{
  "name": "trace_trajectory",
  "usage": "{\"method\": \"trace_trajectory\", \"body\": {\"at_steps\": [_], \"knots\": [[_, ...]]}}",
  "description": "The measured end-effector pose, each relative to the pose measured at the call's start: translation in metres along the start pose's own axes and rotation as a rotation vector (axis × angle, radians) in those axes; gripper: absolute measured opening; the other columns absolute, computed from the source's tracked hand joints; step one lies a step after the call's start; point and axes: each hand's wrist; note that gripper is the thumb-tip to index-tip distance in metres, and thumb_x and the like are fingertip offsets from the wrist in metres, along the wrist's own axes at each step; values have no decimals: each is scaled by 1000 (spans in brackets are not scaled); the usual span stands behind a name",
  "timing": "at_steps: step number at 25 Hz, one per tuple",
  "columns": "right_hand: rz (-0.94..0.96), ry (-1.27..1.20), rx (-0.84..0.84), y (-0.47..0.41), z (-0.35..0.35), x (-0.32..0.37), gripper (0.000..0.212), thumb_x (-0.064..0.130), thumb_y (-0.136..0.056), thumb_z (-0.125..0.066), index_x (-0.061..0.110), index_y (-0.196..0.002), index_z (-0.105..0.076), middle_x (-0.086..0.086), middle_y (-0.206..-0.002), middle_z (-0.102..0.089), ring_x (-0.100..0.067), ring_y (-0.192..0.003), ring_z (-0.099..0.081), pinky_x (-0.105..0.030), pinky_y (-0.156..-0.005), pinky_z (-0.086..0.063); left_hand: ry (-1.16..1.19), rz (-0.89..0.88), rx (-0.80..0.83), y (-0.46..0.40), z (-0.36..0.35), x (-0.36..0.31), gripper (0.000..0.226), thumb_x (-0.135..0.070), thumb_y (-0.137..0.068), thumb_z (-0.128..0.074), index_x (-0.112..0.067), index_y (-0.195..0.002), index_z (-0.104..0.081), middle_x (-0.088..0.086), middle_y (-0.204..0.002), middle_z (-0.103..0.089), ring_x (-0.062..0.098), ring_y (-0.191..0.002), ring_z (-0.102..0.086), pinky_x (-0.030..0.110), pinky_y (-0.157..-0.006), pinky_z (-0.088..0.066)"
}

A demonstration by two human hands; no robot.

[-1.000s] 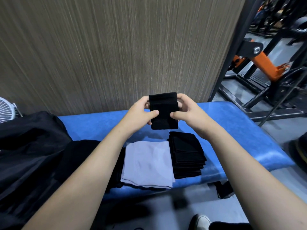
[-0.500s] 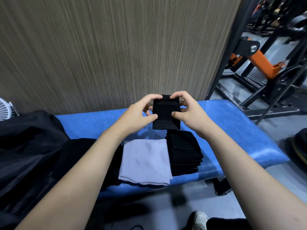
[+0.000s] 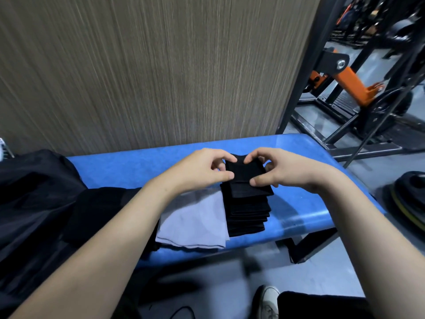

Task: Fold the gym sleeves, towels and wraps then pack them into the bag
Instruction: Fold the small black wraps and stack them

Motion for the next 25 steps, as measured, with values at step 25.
{"method": "trace_trajectory", "body": {"at_steps": [25], "knots": [[-412, 63, 108, 3, -34, -3, 58, 55, -90, -57, 15, -129, -42, -9, -108, -63, -34, -84, -73, -57, -66, -61, -364, 347, 351, -17, -18, -7, 71, -69, -85, -55, -35, -145, -38, -4, -138, -54, 19, -122, -53, 31, -90, -40]]}}
Point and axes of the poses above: each hand's wrist, its own y-axis away from the middle knuckle, its own z-axis out of the back of the hand, x = y × z
